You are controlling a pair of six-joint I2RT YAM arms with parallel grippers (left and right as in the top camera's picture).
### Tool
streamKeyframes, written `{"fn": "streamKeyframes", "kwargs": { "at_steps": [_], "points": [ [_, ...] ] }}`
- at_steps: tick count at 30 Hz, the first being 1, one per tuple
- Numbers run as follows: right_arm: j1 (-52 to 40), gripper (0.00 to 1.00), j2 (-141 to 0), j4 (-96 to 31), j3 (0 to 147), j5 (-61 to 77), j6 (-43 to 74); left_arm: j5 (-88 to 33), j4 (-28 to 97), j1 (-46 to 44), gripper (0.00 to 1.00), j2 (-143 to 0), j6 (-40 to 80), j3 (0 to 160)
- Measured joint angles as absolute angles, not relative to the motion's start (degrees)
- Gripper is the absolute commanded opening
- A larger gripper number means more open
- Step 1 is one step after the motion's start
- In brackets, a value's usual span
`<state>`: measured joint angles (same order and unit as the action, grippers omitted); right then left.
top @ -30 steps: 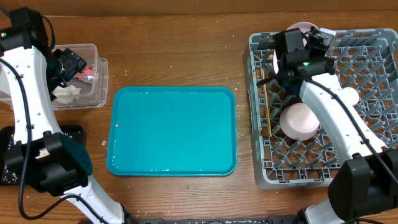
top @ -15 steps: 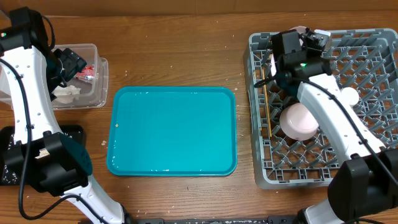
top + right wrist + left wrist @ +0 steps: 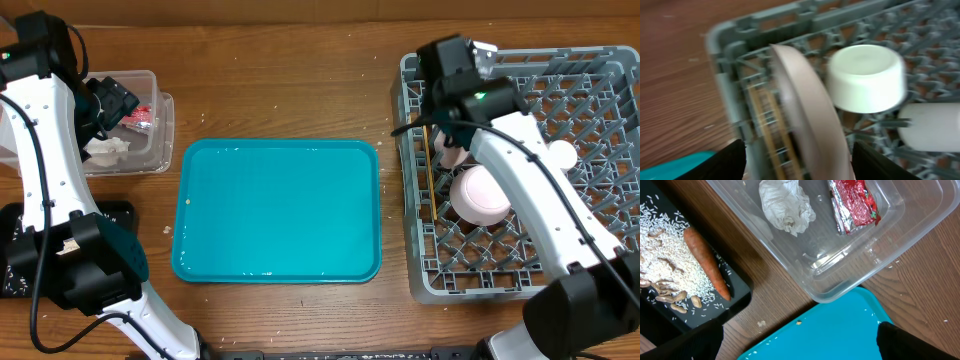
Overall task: Sort waste into correct bins and load items into the dishwasher
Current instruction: 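Lower the plate upright into the rack slots and release it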
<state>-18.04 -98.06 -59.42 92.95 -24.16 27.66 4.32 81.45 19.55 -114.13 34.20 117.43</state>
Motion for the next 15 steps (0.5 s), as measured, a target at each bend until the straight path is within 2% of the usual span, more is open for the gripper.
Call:
{"fn": "streamKeyframes", "kwargs": {
  "at_steps": [1, 4, 15],
  "points": [
    [-18.0, 0.77, -97.6, -60.3, 94.0, -21.9, 27.9, 4.3, 81.4, 19.6, 1.00, -114.1, 34.2, 117.4],
    [-17.9, 1.00, -95.1, -63.3, 97.1, -16.1, 28.8, 4.3, 81.4, 19.6, 1.00, -114.1, 34.2, 117.4],
    [-13.7, 1.00, -85.4, -74.7, 100.6, -10.3, 29.8, 4.3, 81.4, 19.6, 1.00, -114.1, 34.2, 117.4]
  ]
}}
